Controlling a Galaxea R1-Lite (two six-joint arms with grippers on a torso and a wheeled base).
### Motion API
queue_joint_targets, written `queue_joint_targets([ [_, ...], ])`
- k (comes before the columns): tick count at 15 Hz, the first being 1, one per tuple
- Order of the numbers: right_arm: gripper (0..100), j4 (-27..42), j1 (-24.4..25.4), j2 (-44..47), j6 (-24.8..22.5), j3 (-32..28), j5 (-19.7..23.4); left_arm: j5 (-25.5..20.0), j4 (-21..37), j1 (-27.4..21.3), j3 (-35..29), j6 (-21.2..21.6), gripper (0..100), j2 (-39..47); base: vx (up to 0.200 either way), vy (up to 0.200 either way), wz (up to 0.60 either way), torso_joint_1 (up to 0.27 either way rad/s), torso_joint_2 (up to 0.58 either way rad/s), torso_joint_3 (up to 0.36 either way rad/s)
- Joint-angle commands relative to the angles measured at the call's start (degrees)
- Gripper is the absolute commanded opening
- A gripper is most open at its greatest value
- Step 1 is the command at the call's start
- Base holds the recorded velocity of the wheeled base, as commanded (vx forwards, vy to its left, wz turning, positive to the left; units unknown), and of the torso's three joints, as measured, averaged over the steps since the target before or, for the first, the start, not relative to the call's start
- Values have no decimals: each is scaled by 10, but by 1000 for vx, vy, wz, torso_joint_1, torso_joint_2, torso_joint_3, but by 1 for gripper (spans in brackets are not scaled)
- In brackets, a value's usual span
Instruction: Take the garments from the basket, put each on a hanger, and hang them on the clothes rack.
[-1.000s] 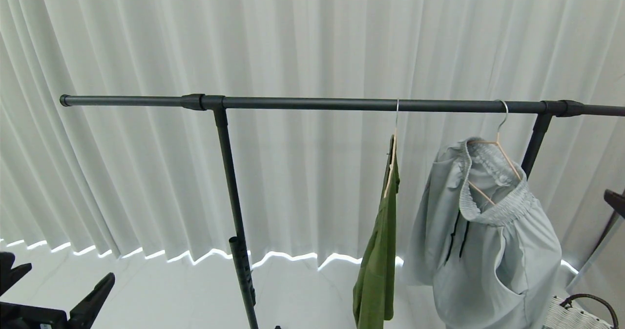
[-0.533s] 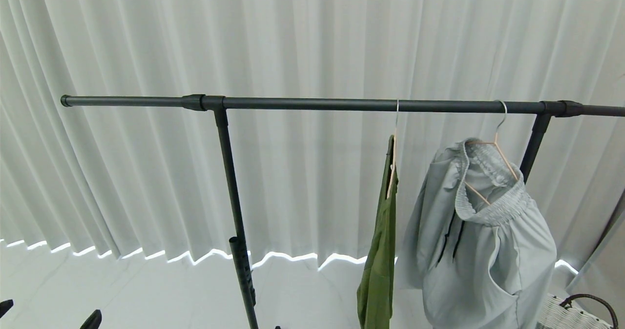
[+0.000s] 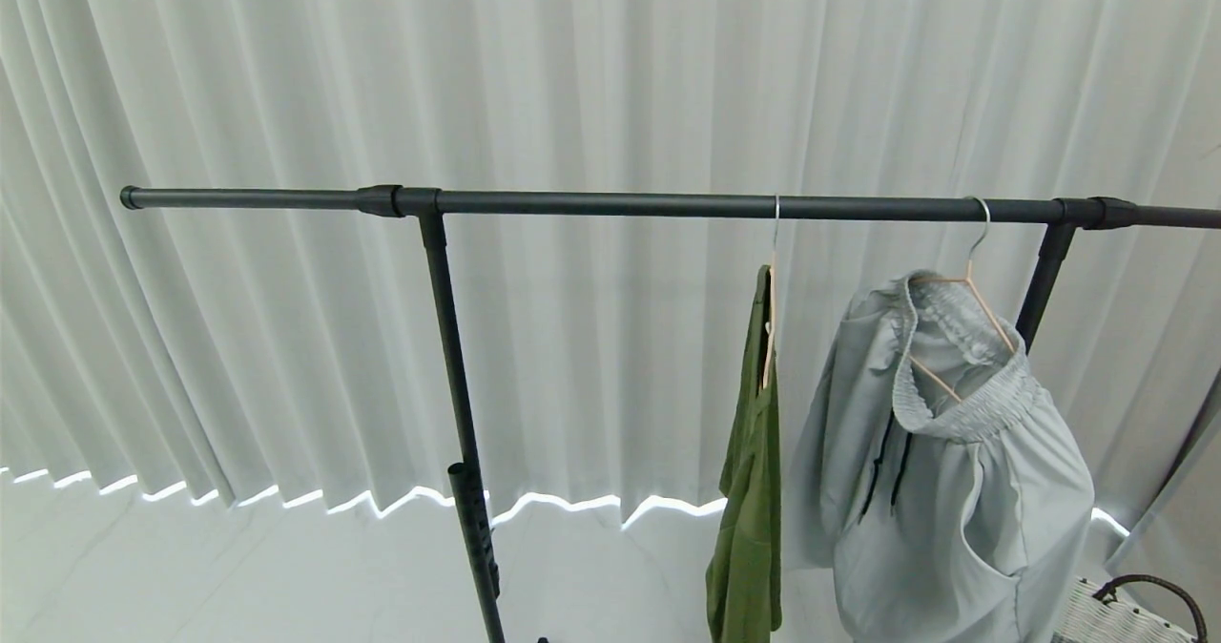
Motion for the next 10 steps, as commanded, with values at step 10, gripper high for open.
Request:
queue_joint_targets([
  [10, 100, -132, 4, -22, -7, 117, -35, -158, 52, 0, 0, -138, 100, -24, 0, 0, 0, 0, 0, 0],
])
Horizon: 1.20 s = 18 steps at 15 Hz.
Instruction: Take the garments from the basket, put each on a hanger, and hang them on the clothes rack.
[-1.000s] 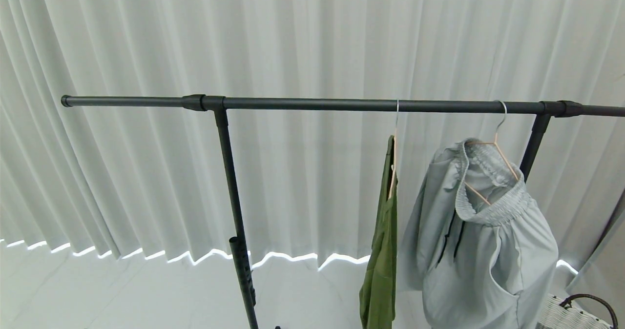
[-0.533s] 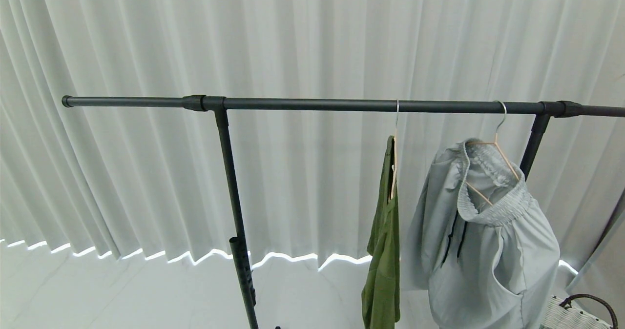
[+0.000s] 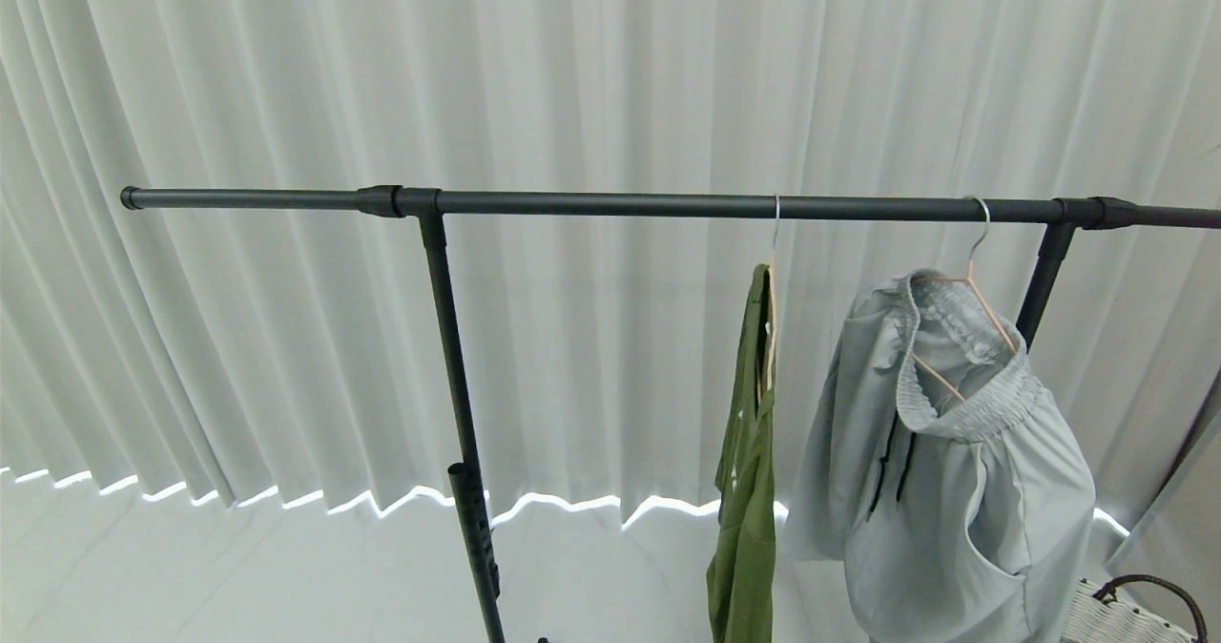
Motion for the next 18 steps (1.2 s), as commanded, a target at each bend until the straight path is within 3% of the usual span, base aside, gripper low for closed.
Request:
queue_joint_targets([
  [1, 100, -2, 0, 1, -4, 1, 6, 3, 0, 0, 0, -4, 100, 2, 0, 0, 0, 0, 0, 0],
  [3, 100, -9, 0, 0, -12, 1, 79, -15, 0, 0, 0, -5, 100, 2, 0, 0, 0, 0, 0, 0],
  [5, 100, 18, 0, 0, -10, 1, 157, -115, 4, 0, 0, -22, 100, 3, 0, 0, 0, 0, 0, 0],
  [6, 100, 25, 0, 0, -3, 1, 157, -149, 5, -6, 0, -35, 100, 7, 0, 0, 0, 0, 0, 0],
  [8, 100, 26, 0, 0, 23, 1, 153, -148, 6, -9, 0, -44, 100, 17, 0, 0, 0, 0, 0, 0],
  [9, 100, 27, 0, 0, 21, 1, 139, -118, 4, 5, 0, -32, 100, 2, 0, 0, 0, 0, 0, 0],
  [10, 100, 27, 0, 0, 20, 1, 132, -20, 5, 5, 0, 1, 100, 2, 0, 0, 0, 0, 0, 0],
  [11, 100, 27, 0, 0, 20, 1, 132, 38, 9, 5, 0, 12, 100, 2, 0, 0, 0, 0, 0, 0],
  [13, 100, 27, 0, 0, 20, 1, 132, 62, 34, -3, 0, -2, 100, 4, 0, 0, 0, 0, 0, 0],
  [14, 100, 27, 0, 0, 20, 1, 132, 62, 35, -45, 0, -2, 100, 12, 0, 0, 0, 0, 0, 0],
  [15, 100, 27, 0, 0, 20, 1, 132, 62, 35, -116, 0, -2, 100, 9, 0, 0, 0, 0, 0, 0],
  [16, 100, 27, 0, 0, 20, 1, 132, 62, 35, -147, 0, 0, 100, 5, 0, 0, 0, 0, 0, 0],
  [18, 100, 27, 0, 0, 20, 1, 132, 62, 35, -142, 0, 13, 100, 5, 0, 0, 0, 0, 0, 0],
])
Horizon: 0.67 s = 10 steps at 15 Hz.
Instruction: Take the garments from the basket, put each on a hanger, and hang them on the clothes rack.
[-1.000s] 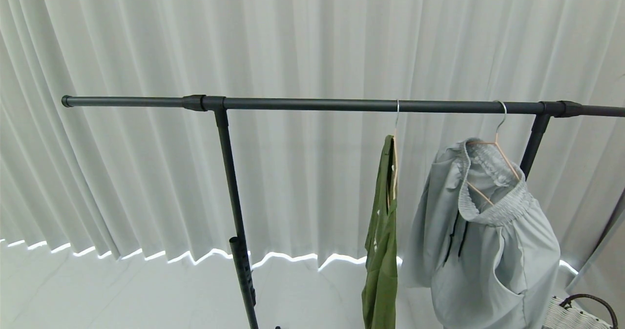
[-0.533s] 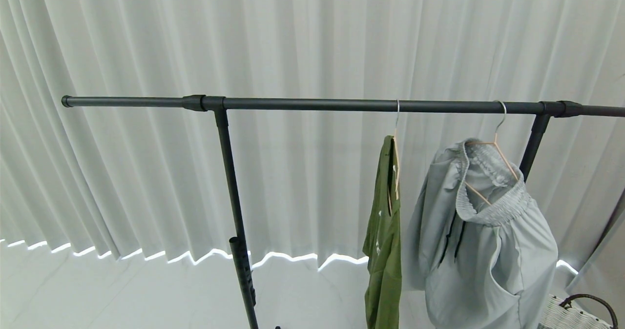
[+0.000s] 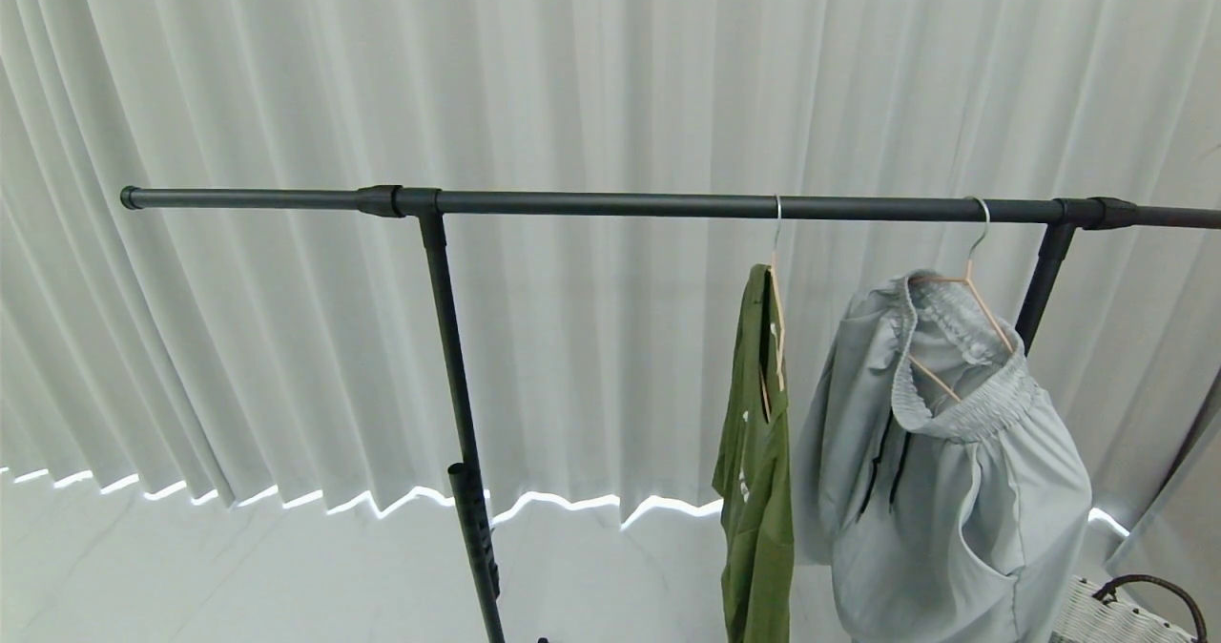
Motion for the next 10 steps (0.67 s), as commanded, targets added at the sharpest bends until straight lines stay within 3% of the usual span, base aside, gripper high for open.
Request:
queue_joint_targets([
  [1, 100, 0, -1, 1, 0, 0, -2, 0, 0, 9, 0, 7, 100, 3, 0, 0, 0, 0, 0, 0],
  [3, 100, 0, -2, 2, 0, 0, -2, 0, 0, 91, 0, 13, 100, 0, 0, 0, 0, 0, 0, 0],
  [4, 100, 0, -2, 2, 0, 0, -2, 0, 0, 99, 0, 12, 100, -23, 0, 0, 0, 0, 0, 0],
  [10, 100, 0, -2, 1, 2, 0, -5, 0, 0, 83, 0, 6, 100, -55, 0, 0, 0, 0, 0, 0],
])
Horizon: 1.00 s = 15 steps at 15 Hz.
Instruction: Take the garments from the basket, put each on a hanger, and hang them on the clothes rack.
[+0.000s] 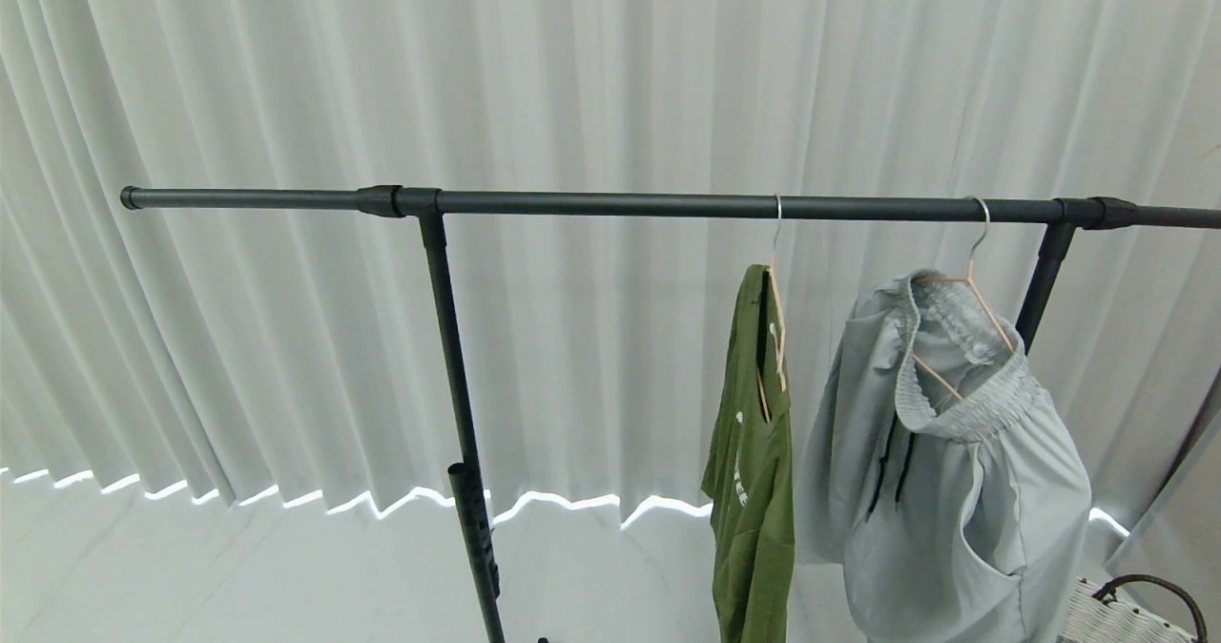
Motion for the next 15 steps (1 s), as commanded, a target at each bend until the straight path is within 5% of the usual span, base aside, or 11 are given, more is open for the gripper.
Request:
queue_joint_targets([
  [1, 100, 0, 0, 0, 9, 0, 0, 0, 0, 0, 0, -3, 100, -7, 0, 0, 0, 0, 0, 0],
  [15, 100, 0, 0, 0, 32, 0, 0, 0, 0, 0, 0, -3, 100, -7, 0, 0, 0, 0, 0, 0],
])
